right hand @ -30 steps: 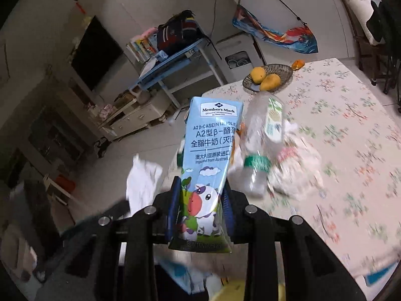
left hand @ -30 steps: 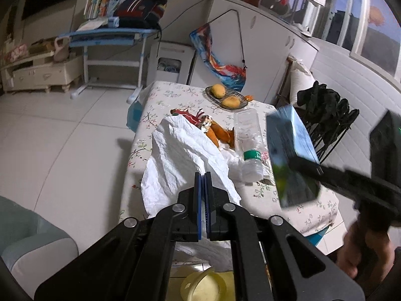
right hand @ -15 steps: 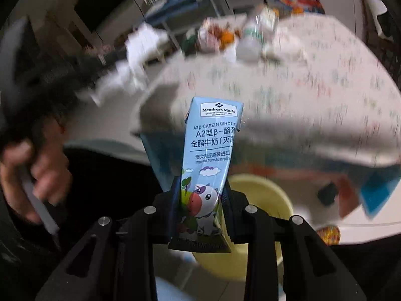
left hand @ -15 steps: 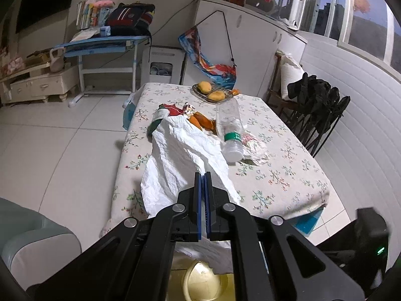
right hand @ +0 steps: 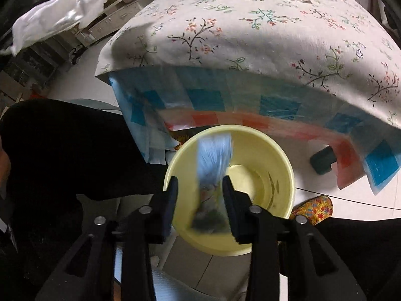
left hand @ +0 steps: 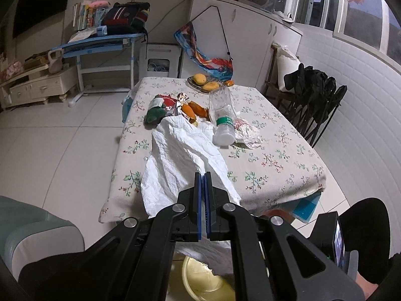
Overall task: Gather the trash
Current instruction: 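Carry the milk carton to the yellow bucket and open the right gripper, then lower the tissue into the yellow bucket and open the left gripper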
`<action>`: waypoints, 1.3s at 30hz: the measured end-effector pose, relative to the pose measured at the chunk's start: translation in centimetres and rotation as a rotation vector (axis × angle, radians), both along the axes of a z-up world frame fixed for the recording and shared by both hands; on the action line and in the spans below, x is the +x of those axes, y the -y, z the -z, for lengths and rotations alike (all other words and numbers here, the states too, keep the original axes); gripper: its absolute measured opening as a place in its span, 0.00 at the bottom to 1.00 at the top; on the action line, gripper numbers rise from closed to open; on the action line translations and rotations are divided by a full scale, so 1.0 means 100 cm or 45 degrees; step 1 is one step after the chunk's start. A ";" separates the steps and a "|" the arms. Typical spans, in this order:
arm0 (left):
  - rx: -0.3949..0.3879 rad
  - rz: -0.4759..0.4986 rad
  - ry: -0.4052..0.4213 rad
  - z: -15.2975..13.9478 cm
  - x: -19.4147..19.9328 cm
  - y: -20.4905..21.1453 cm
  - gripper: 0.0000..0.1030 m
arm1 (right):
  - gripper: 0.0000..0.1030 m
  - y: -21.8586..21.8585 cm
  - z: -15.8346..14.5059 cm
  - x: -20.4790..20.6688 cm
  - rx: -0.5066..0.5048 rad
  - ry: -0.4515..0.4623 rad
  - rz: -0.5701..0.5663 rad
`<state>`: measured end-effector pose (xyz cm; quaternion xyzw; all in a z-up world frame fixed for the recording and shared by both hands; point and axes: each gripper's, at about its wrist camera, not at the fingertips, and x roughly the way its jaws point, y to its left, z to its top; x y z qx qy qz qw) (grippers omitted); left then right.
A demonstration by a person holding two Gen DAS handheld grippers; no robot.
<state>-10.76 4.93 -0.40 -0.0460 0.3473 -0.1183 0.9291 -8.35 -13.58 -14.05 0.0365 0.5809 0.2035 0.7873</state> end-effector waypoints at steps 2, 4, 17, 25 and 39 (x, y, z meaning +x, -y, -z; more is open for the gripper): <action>0.006 0.005 -0.005 0.001 -0.002 0.002 0.03 | 0.44 -0.002 -0.005 -0.010 0.012 0.019 0.018; 0.012 0.012 -0.010 0.001 -0.005 0.003 0.03 | 0.46 0.003 -0.009 -0.011 0.027 0.045 0.043; 0.057 0.128 -0.097 0.016 -0.030 0.026 0.03 | 0.63 0.049 -0.070 -0.015 0.191 0.403 0.344; 0.111 0.285 -0.267 0.048 -0.045 0.061 0.03 | 0.66 0.068 -0.086 -0.019 0.232 0.513 0.467; 0.188 0.323 -0.332 0.068 -0.052 0.077 0.40 | 0.69 0.078 -0.086 -0.022 0.228 0.545 0.503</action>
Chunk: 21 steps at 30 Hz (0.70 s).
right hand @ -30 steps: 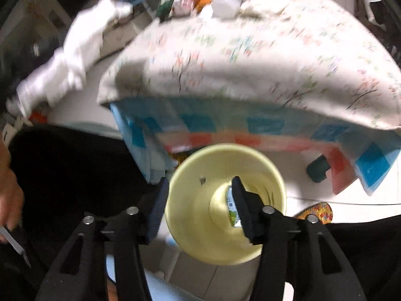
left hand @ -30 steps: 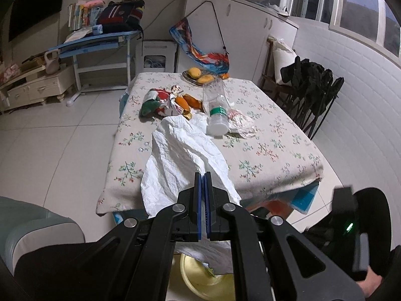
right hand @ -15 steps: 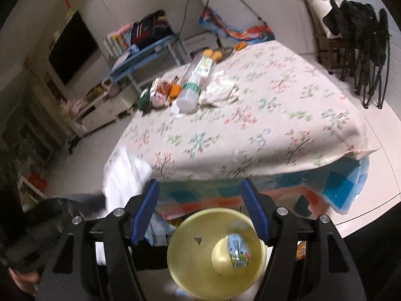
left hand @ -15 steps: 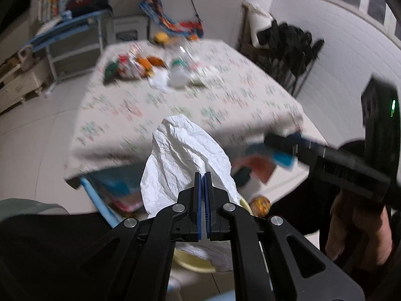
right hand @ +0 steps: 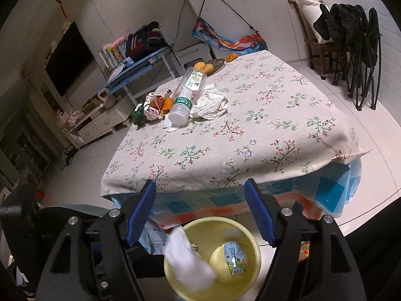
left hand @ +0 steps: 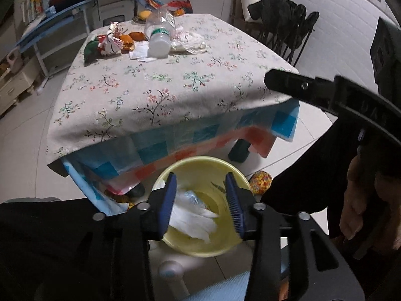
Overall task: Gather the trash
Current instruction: 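Lower the tissue into the yellow bucket and open the left gripper, then grasp the green plush toy with the left gripper while the right grasps crumpled tissue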
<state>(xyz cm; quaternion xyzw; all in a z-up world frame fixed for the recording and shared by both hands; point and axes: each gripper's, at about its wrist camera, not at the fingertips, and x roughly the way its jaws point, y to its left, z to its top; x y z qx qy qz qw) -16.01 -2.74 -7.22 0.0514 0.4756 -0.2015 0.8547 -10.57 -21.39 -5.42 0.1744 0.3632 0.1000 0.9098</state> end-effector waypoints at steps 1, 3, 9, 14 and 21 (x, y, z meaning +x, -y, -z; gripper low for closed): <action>0.000 -0.006 0.003 0.000 0.000 -0.001 0.40 | 0.69 0.000 0.000 -0.001 -0.001 0.000 -0.001; -0.006 -0.017 0.018 -0.001 0.001 -0.002 0.40 | 0.69 -0.001 0.000 -0.001 -0.005 0.001 -0.002; -0.043 -0.089 0.095 -0.011 0.003 -0.012 0.50 | 0.69 -0.002 0.001 0.000 -0.018 -0.002 -0.008; -0.065 -0.157 0.127 -0.015 0.006 -0.020 0.54 | 0.69 -0.004 0.001 0.000 -0.029 -0.002 -0.007; -0.106 -0.249 0.190 -0.026 0.009 -0.034 0.60 | 0.69 -0.012 -0.006 -0.006 -0.108 0.069 -0.021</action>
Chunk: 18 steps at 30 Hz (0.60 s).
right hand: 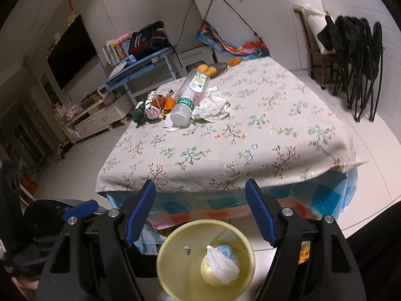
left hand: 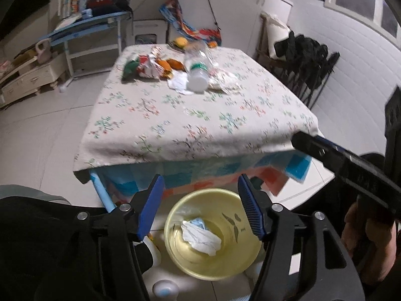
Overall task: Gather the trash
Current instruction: 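Grasp the green plush toy with the left gripper while the right grasps crumpled tissue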
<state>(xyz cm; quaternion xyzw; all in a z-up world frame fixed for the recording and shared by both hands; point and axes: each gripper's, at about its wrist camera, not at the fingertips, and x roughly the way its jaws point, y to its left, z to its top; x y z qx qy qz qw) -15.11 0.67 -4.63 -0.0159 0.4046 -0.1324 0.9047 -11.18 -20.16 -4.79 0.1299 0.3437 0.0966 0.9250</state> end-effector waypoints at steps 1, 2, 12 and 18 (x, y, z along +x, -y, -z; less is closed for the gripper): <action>-0.005 -0.023 0.014 -0.003 0.001 -0.003 0.61 | 0.69 -0.002 -0.001 -0.001 -0.014 0.014 -0.005; -0.006 -0.038 0.022 -0.005 0.003 -0.005 0.61 | 0.69 -0.003 -0.002 -0.002 -0.025 0.022 -0.009; -0.001 -0.219 0.154 -0.041 0.044 -0.038 0.67 | 0.71 -0.005 -0.010 0.007 -0.008 0.042 -0.025; -0.061 -0.366 0.139 -0.047 0.083 -0.069 0.67 | 0.72 0.000 -0.017 0.022 0.002 0.055 -0.024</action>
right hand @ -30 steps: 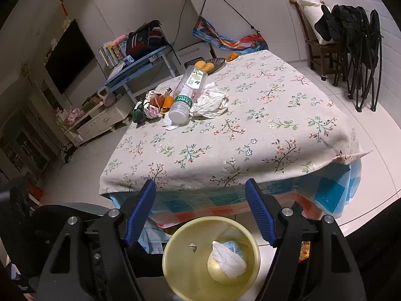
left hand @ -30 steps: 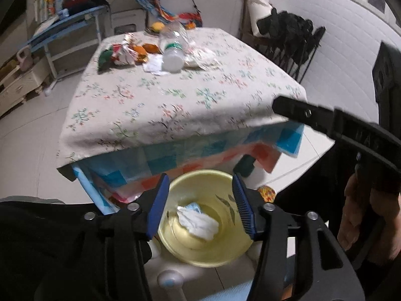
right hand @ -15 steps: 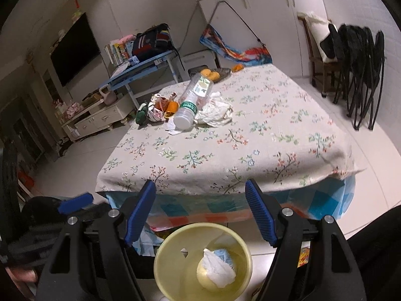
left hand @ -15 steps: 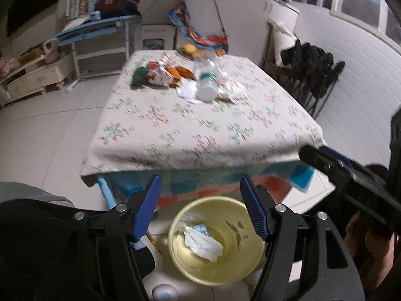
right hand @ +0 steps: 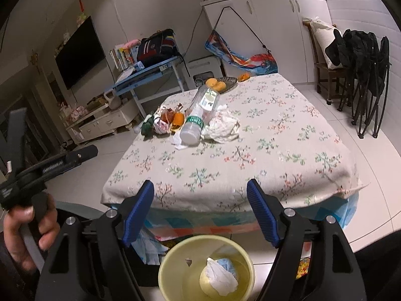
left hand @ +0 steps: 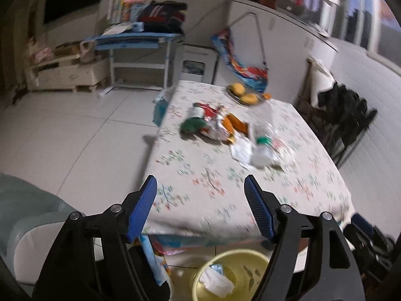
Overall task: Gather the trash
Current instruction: 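Grasp the green plush toy with the left gripper while the right grasps crumpled tissue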
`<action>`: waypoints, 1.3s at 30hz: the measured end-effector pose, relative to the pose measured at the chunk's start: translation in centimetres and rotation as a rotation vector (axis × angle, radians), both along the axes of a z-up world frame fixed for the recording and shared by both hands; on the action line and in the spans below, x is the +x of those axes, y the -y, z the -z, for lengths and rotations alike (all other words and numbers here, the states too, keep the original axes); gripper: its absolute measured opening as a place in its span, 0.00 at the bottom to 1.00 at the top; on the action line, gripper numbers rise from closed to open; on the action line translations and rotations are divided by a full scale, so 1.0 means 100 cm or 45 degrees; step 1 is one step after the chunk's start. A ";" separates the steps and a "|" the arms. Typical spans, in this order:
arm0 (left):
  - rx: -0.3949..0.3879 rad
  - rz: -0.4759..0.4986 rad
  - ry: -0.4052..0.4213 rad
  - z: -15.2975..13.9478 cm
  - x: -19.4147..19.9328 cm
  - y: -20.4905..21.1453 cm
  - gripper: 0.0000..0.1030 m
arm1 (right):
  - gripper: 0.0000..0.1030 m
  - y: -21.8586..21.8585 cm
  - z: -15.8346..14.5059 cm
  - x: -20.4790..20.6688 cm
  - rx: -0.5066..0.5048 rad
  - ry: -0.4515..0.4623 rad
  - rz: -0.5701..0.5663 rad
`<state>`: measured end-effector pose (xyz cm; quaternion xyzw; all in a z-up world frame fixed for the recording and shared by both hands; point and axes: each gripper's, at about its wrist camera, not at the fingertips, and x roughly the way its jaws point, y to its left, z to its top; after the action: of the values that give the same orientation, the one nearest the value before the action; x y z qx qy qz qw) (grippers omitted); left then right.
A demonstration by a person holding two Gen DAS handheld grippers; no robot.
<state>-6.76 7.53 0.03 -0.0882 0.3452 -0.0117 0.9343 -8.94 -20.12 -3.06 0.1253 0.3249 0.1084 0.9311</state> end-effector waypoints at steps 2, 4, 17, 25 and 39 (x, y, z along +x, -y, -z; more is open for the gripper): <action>-0.020 -0.030 -0.010 0.002 0.012 -0.006 0.67 | 0.72 0.003 -0.001 0.008 0.002 -0.008 0.002; -0.024 -0.046 -0.017 0.002 0.024 -0.008 0.67 | 0.72 0.006 -0.002 0.019 -0.003 -0.010 0.006; 0.027 -0.063 -0.103 0.012 0.132 -0.009 0.67 | 0.72 0.013 -0.003 0.088 -0.051 -0.070 0.011; 0.061 -0.004 -0.180 0.028 0.188 -0.003 0.67 | 0.72 0.010 0.008 0.138 -0.065 -0.135 0.007; 0.109 0.029 -0.312 0.054 0.230 0.001 0.57 | 0.63 0.002 0.034 0.176 -0.086 -0.245 -0.022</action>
<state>16.27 7.41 -5.38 -0.0451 0.4579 0.0031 0.8878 8.68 -20.36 -6.42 0.1007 0.4173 0.0930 0.8984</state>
